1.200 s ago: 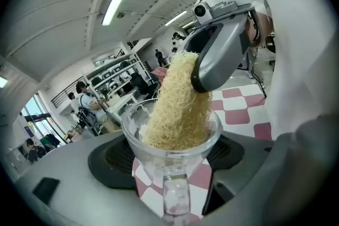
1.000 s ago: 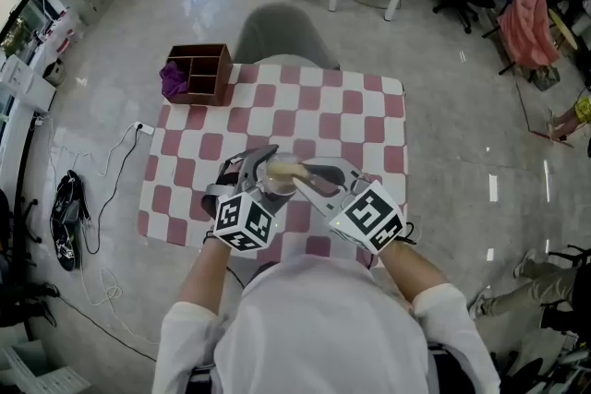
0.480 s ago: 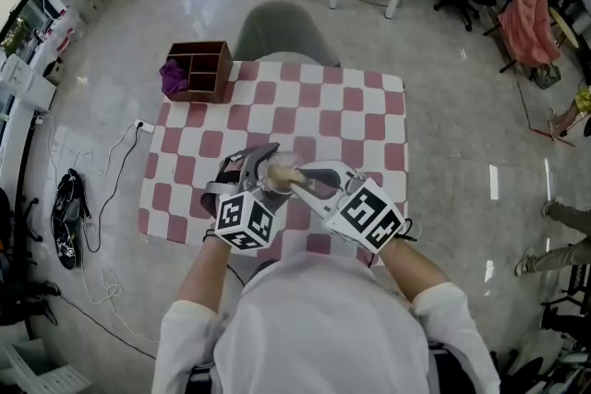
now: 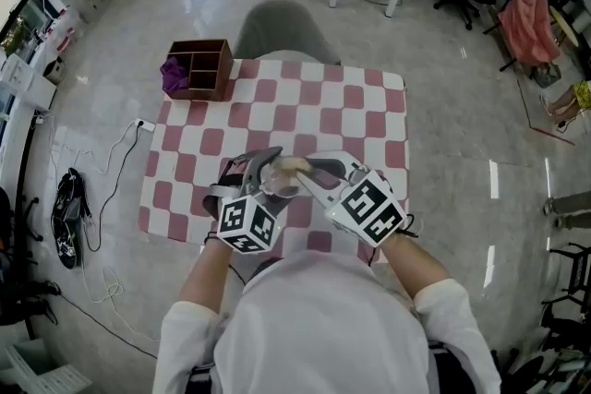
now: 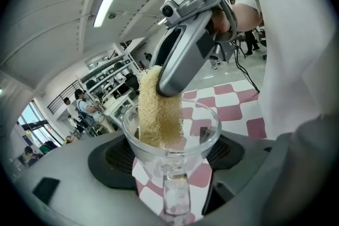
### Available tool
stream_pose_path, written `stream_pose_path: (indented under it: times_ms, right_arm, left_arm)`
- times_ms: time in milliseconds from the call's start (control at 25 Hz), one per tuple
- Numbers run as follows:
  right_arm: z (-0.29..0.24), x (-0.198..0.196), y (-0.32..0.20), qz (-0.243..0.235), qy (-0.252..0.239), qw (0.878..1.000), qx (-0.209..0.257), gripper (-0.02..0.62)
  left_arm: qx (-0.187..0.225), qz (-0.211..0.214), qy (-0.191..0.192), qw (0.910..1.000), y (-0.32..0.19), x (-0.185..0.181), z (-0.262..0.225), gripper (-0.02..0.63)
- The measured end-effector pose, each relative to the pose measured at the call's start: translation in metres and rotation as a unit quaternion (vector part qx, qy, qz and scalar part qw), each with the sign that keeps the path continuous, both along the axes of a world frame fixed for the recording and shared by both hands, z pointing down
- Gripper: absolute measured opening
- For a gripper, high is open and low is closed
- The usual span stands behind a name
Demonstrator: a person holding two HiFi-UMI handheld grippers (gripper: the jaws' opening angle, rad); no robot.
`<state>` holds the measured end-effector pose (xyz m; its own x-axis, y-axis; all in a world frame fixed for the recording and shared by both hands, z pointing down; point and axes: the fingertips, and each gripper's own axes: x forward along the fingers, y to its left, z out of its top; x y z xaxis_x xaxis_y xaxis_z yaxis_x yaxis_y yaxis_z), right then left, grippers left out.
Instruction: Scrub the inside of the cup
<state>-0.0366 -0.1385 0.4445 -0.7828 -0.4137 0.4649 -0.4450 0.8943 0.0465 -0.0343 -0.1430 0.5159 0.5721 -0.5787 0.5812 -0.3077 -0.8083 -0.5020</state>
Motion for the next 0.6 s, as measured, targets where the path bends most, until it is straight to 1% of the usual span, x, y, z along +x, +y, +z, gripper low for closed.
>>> stream_pose_path:
  times_ms: [160,320,440,600]
  right_arm:
    - [0.002,0.001,0.012,-0.008,-0.007,1.000,-0.020,0.087]
    - [0.002,-0.011,0.024,-0.029,-0.026,0.999,-0.037,0.087]
    - [0.002,-0.016,0.020,-0.028,-0.022,0.999,-0.032,0.087]
    - [-0.001,-0.010,0.004,-0.008,-0.015,1.000,-0.021,0.087]
  left_arm:
    - [0.002,-0.010,-0.001,1.0000,-0.005,-0.006,-0.001,0.383]
    - [0.001,-0.003,0.001,1.0000,-0.005,-0.003,-0.001,0.383]
    - [-0.002,0.005,-0.002,1.0000,-0.002,0.001,0.004,0.383]
    - [-0.005,0.014,0.003,0.9999,0.004,0.005,0.007,0.383]
